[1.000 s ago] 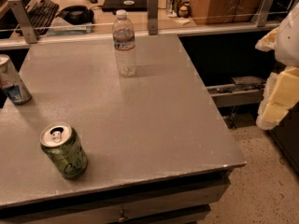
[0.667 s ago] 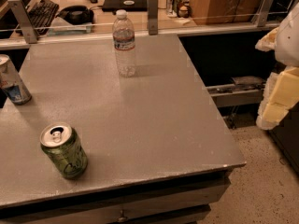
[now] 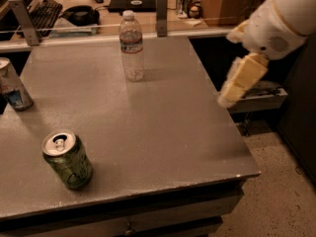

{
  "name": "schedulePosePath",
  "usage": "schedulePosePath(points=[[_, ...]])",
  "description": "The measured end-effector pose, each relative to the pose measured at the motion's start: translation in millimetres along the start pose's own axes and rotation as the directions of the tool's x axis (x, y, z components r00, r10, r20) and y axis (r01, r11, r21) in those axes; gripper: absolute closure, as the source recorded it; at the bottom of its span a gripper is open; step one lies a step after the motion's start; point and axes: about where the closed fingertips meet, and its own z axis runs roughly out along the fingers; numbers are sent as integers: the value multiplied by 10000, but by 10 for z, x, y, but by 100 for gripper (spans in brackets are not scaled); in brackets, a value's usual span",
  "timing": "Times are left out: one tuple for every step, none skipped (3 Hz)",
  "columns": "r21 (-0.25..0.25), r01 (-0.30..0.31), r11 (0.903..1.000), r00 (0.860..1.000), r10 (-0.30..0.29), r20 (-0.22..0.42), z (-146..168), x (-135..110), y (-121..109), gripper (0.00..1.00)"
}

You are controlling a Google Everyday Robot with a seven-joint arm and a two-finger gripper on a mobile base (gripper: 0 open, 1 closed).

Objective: Pick water bottle

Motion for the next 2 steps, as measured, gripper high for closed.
schedulePosePath(points=[[-167,-160,9997,9837,187,1790,395,-487,-359,0],[-412,-354,9985,9111,492,4093,857,-1092,-658,0]])
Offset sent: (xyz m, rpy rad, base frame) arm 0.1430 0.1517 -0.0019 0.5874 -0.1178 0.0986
